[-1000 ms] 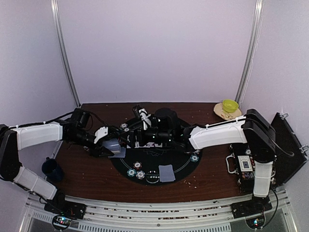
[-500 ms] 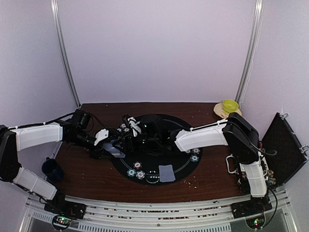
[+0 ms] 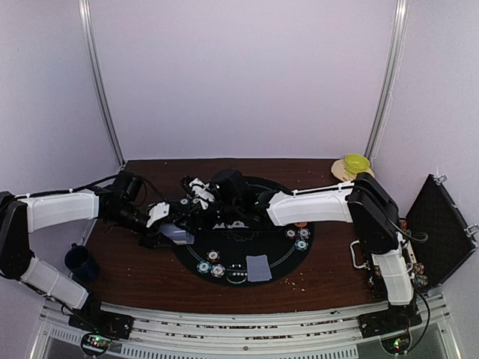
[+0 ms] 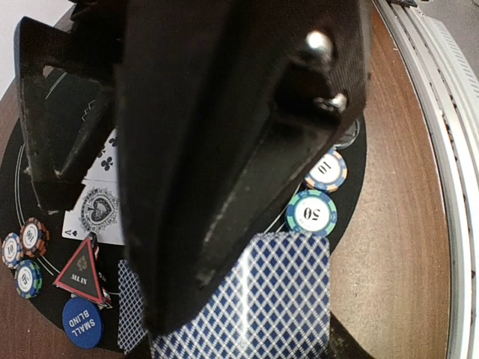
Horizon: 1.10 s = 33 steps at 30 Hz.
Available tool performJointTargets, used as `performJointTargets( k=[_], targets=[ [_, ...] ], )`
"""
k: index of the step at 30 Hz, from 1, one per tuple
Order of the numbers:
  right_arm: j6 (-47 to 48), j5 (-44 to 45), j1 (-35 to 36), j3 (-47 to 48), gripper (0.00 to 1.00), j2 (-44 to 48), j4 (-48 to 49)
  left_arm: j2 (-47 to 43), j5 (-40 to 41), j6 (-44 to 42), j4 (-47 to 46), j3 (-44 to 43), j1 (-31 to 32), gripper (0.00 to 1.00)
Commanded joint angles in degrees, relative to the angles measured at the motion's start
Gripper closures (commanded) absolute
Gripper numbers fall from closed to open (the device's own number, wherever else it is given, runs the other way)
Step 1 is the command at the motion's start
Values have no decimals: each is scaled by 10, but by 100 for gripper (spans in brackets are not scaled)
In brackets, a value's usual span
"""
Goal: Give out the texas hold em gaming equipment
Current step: Pick up the poker card from the face-down deck piles.
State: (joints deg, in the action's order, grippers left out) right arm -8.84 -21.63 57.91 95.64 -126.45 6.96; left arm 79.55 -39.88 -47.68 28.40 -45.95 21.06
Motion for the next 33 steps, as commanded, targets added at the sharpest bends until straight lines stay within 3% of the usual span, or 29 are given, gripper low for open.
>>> performJointTargets(
  k=[1,6,10,14,17,27,33],
  targets=[
    [26,-22,3,17,20,-16,-21,8,-19,-10,-3,-1,3,48],
    [30,8,3,31,23,-31,-32,9,-19,-11,-3,0,2,48],
    [39,17,3,28,39,-31,-33,9,-18,-10,-3,0,2,48],
    [46,25,1,13,42,-16,-30,13,-17,-11,-3,-1,2,47],
    [47,29,-3,-6,53,-1,-24,16,-16,-11,-3,-2,2,47],
    [51,21,-10,-22,59,15,-24,17,-16,-12,-1,-3,3,47],
    [59,-16,-10,-41,72,38,-13,21,-15,-11,-1,-4,3,47]
  ],
)
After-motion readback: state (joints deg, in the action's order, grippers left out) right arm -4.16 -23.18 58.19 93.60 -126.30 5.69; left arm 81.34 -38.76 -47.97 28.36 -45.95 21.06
